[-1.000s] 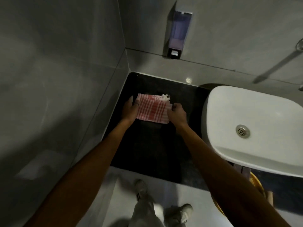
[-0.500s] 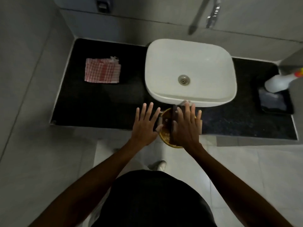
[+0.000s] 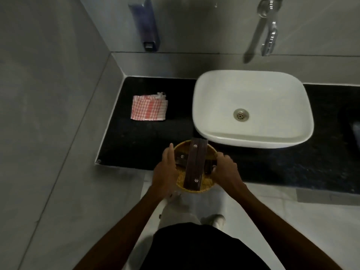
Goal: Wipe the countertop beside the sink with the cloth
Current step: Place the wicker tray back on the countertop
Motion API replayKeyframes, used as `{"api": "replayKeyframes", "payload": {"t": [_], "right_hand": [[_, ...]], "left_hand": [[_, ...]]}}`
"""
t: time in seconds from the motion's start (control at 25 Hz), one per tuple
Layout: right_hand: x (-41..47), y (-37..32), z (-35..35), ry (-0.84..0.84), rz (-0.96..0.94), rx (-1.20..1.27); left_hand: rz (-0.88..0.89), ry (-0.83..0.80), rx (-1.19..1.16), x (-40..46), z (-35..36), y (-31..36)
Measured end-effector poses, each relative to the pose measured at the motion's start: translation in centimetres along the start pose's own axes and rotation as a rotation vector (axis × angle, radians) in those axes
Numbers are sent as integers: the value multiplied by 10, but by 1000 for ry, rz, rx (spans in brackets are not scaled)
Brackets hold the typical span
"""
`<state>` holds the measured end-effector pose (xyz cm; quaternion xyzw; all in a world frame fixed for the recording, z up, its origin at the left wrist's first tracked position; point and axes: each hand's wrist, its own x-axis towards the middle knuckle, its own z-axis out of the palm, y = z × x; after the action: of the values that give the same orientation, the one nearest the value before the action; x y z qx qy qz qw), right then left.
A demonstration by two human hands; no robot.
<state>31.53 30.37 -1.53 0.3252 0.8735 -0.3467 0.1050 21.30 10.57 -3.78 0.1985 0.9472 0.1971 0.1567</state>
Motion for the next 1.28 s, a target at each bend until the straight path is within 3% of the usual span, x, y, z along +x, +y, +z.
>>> {"api": "replayKeyframes", "payload": {"t": [0.2,0.32,0.4,0.52,0.64,0.76,0.92,1.12,1.28], "right_hand": [[62,-131,61,-133,-97,-6],[103,-193,93,-267,-52,-47],[140,-207,103,-295,41,-115],[148,-194,80,-183,-24,-179],[190,-208,68,-42,58,121],[243,-238,74,-48,230,394],[299,-267,85,-157,381,464],[280,-248,20,-276,239,697],[216,-135,-100,-171,1,826]], "left_hand": [[-152,81,-76,61,-77,-116],[-248,25,-113,107,-91,-173],[-246,-95,-166,145,-81,-193],[-217,-41,-149,151,-92,-183],[-257,52,-273,191,-110,-171],[-476,7,-507,260,-127,-144],[-640,-108,-642,319,-108,-116],[-583,-126,-1112,293,-127,-60],[-419,-136,-1290,227,-112,41]]}}
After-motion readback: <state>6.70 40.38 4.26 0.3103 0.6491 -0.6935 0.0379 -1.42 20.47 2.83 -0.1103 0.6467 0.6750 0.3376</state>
